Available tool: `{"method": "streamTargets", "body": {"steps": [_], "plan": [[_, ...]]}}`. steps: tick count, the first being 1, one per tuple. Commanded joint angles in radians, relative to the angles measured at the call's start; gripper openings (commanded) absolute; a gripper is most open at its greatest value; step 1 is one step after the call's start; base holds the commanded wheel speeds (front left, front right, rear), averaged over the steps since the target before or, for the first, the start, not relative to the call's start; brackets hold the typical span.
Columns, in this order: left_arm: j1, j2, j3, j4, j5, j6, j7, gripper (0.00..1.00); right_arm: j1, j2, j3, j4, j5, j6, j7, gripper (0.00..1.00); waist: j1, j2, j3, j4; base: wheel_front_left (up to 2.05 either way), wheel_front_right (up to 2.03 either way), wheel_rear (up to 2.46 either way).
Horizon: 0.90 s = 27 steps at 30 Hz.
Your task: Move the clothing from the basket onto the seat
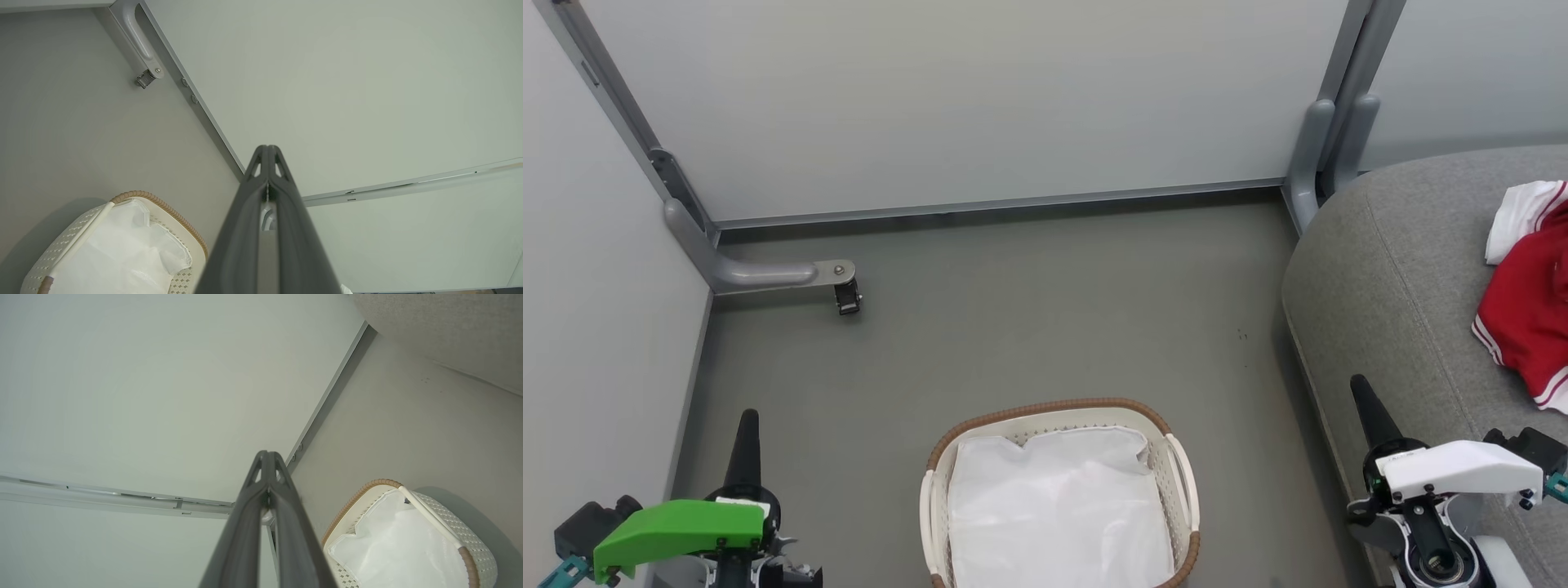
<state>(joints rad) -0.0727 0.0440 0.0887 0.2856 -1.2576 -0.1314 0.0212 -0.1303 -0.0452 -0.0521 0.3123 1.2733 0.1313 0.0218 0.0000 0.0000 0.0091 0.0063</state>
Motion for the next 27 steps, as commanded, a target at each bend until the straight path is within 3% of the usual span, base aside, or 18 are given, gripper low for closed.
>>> {"method": "streamTargets", "body": {"steps": [1, 27], "plan": [[-0.025, 0.007, 0.003, -0.013, -0.027, 0.001, 0.007, 0.0, 0.007, -0.005, -0.007, -0.014, 0.025, -0.001, 0.007, 0.0, 0.0, 0.0, 0.0, 0.0, 0.0, 0.0, 0.0], [-0.035, 0.009, 0.019, -0.031, -0.235, 0.001, 0.062, 0.0, 0.019, -0.007, -0.043, -0.05, 0.223, -0.001, 0.062, 0.0, 0.0, 0.0, -0.004, -0.004, 0.0, 0.0, 0.0]]}}
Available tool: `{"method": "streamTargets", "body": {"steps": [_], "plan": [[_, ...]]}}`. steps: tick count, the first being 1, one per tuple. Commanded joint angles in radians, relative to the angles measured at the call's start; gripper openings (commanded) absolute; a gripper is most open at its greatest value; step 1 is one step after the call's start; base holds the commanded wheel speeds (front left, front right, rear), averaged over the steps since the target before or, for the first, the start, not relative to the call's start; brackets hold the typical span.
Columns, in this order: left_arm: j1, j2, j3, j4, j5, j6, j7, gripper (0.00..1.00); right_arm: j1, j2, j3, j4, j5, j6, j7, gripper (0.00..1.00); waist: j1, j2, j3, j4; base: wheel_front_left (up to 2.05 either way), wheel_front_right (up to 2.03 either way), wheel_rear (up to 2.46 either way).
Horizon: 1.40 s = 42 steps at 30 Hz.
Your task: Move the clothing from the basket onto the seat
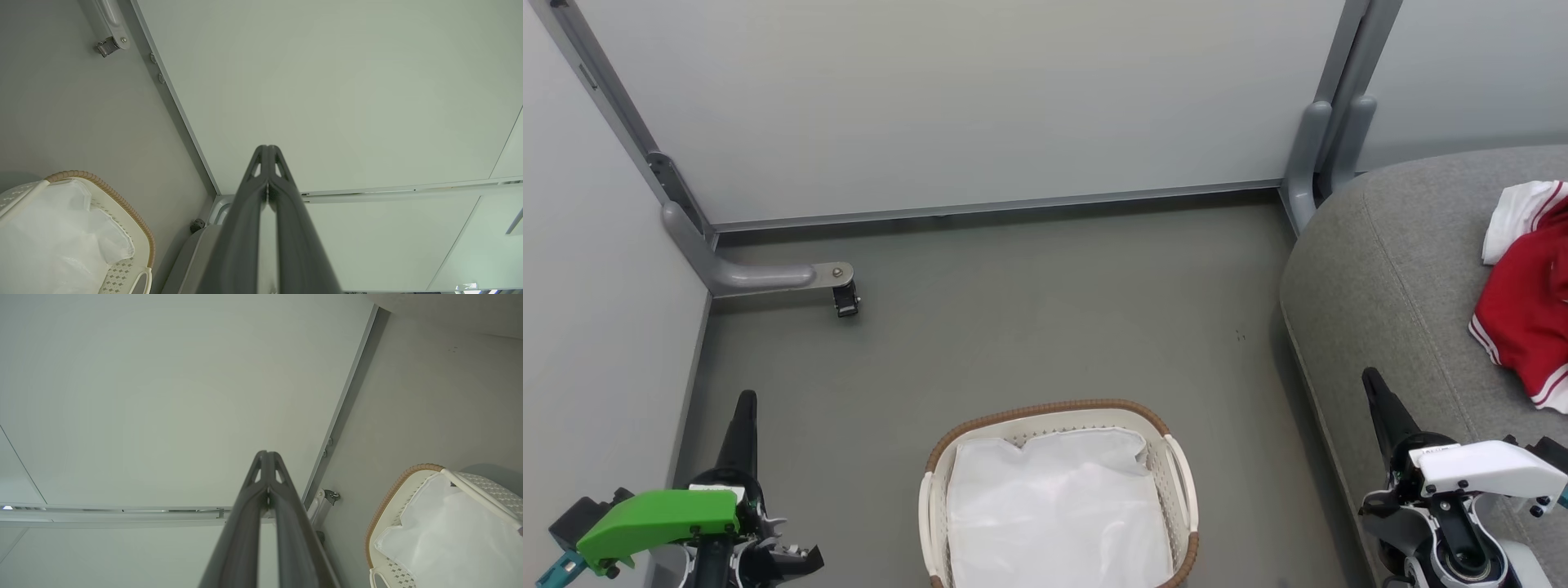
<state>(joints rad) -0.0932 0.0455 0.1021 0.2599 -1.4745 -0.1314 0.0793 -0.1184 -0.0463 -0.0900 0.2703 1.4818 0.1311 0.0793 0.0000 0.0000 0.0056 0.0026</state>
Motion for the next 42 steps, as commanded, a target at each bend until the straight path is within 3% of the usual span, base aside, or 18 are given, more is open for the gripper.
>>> {"method": "streamTargets", "body": {"steps": [1, 19, 42], "plan": [[-0.015, 0.007, 0.007, -0.006, -0.023, 0.001, 0.005, 0.0, 0.007, -0.006, -0.007, -0.009, 0.021, -0.001, 0.007, 0.0, 0.0, 0.0, 0.0, 0.0, 0.0, 0.0, 0.0], [-0.023, 0.008, 0.014, -0.018, -0.143, 0.001, 0.038, 0.0, 0.016, -0.007, -0.027, -0.03, 0.135, -0.001, 0.038, 0.0, 0.0, 0.0, -0.002, -0.003, 0.0, 0.0, 0.0], [-0.02, 0.008, 0.014, -0.016, -0.14, 0.001, 0.038, 0.0, 0.016, -0.007, -0.026, -0.029, 0.133, -0.001, 0.038, 0.0, 0.0, 0.0, -0.003, -0.003, 0.0, 0.0, 0.0]]}}
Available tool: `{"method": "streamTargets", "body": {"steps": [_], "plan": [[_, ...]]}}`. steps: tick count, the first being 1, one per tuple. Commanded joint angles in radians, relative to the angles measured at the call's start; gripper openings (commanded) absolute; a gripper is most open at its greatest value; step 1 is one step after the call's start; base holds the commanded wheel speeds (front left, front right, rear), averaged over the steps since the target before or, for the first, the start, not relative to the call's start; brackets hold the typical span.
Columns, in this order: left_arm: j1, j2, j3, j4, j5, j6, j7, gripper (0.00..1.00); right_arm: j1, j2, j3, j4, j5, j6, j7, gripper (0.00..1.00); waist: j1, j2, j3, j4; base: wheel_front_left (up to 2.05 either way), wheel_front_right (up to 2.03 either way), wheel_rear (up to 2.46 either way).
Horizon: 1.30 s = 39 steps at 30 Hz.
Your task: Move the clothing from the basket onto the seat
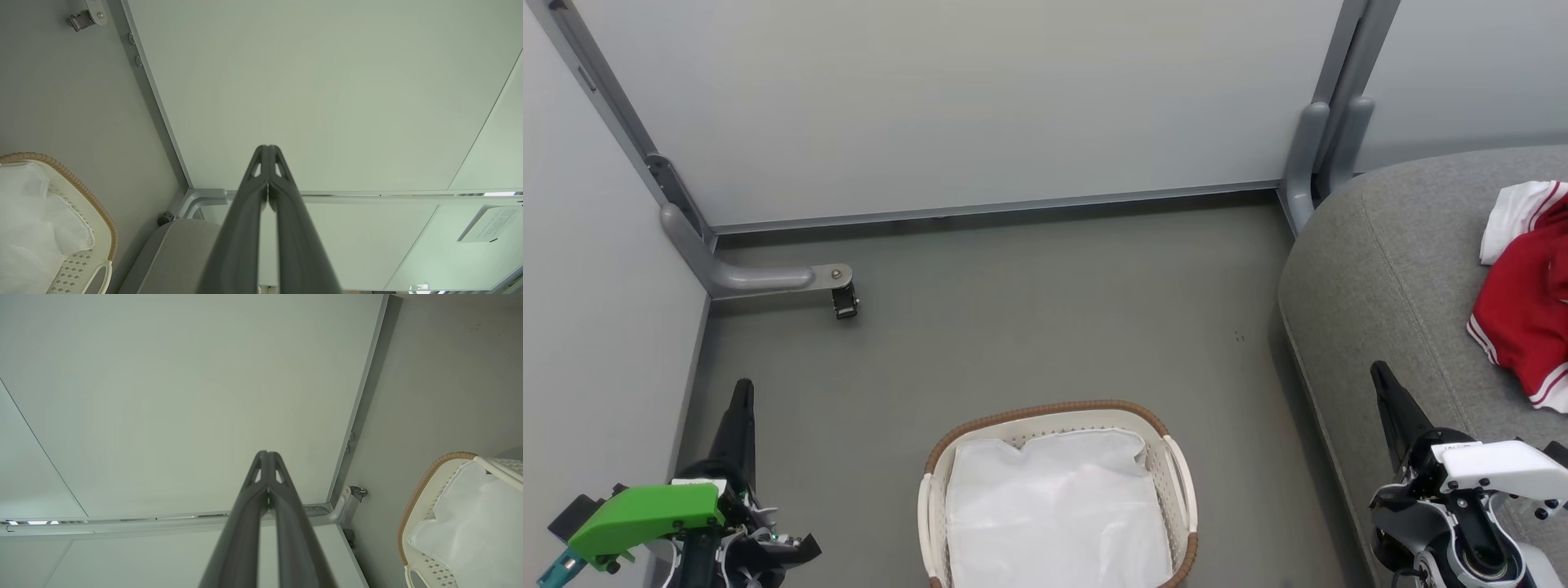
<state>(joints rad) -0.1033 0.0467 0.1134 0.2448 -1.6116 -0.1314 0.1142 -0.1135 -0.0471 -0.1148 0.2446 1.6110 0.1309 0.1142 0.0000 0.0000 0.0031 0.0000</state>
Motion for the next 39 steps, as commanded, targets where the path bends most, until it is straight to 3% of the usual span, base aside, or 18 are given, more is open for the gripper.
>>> {"method": "streamTargets", "body": {"steps": [1, 39], "plan": [[-0.01, 0.007, 0.002, -0.001, -0.003, 0.001, 0.003, 0.0, 0.011, -0.006, -0.002, -0.003, 0.004, 0.0, 0.003, 0.0, 0.0, 0.0, 0.0, 0.0, 0.0, 0.0, 0.0], [-0.01, 0.007, 0.002, -0.001, -0.003, 0.001, 0.003, 0.0, 0.011, -0.006, -0.001, -0.003, 0.004, 0.0, 0.003, 0.0, 0.0, 0.0, 0.0, 0.0, 0.0, 0.0, 0.0]]}}
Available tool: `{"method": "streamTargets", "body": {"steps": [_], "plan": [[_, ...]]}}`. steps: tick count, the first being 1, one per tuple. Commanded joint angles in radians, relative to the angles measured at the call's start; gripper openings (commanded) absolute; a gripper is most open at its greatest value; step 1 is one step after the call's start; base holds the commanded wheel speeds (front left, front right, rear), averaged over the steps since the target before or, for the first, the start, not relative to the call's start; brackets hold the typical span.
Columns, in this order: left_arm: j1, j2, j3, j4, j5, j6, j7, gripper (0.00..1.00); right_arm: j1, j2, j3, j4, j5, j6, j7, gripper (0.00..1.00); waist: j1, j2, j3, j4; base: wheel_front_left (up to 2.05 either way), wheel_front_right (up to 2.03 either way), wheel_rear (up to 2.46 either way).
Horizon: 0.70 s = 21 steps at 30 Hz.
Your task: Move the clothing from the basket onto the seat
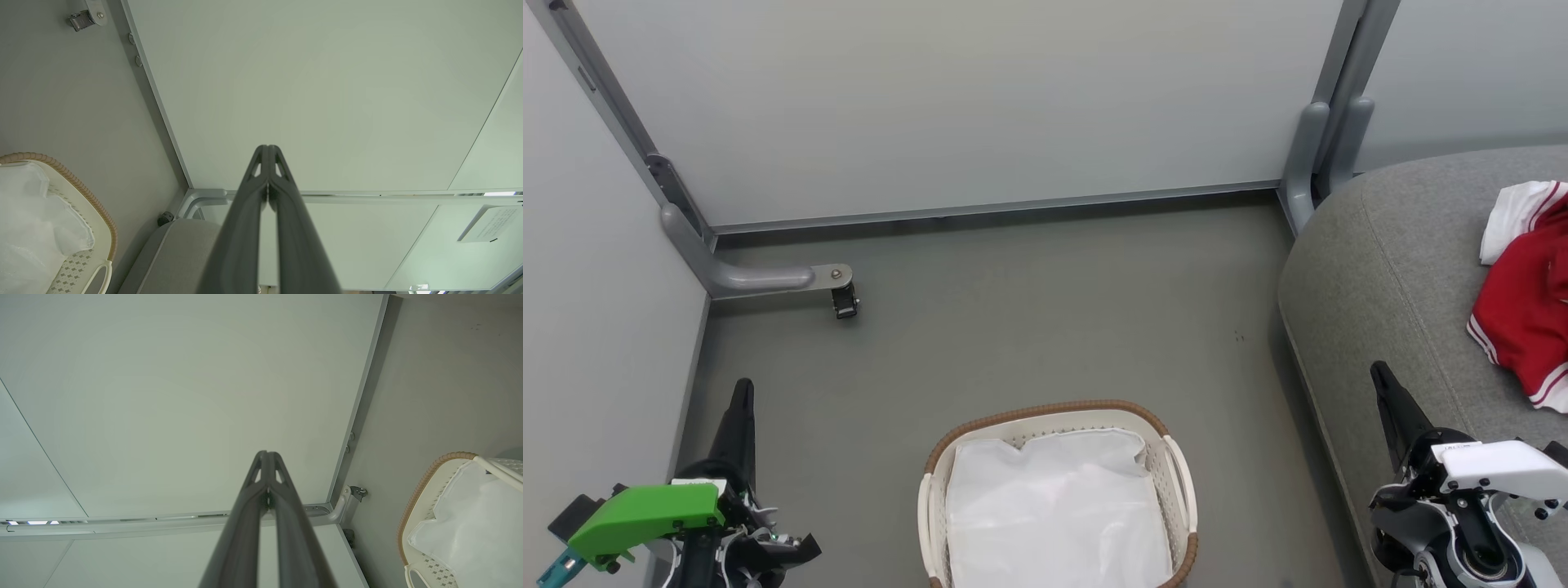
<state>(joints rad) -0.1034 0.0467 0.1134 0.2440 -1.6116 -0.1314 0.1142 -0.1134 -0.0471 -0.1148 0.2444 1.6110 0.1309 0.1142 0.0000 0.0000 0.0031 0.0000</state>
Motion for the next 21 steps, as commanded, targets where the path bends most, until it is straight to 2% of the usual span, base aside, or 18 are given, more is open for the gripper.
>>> {"method": "streamTargets", "body": {"steps": [1, 21], "plan": [[-0.01, 0.007, 0.002, 0.0, -0.003, 0.001, 0.003, 0.0, 0.011, -0.006, -0.001, -0.003, 0.004, 0.0, 0.003, 0.0, 0.0, 0.0, 0.0, 0.0, 0.0, 0.0, 0.0], [-0.01, 0.007, 0.002, 0.0, -0.003, 0.001, 0.003, 0.0, 0.011, -0.006, -0.001, -0.003, 0.004, 0.0, 0.003, 0.0, 0.0, 0.0, 0.0, 0.0, 0.0, 0.0, 0.0]]}}
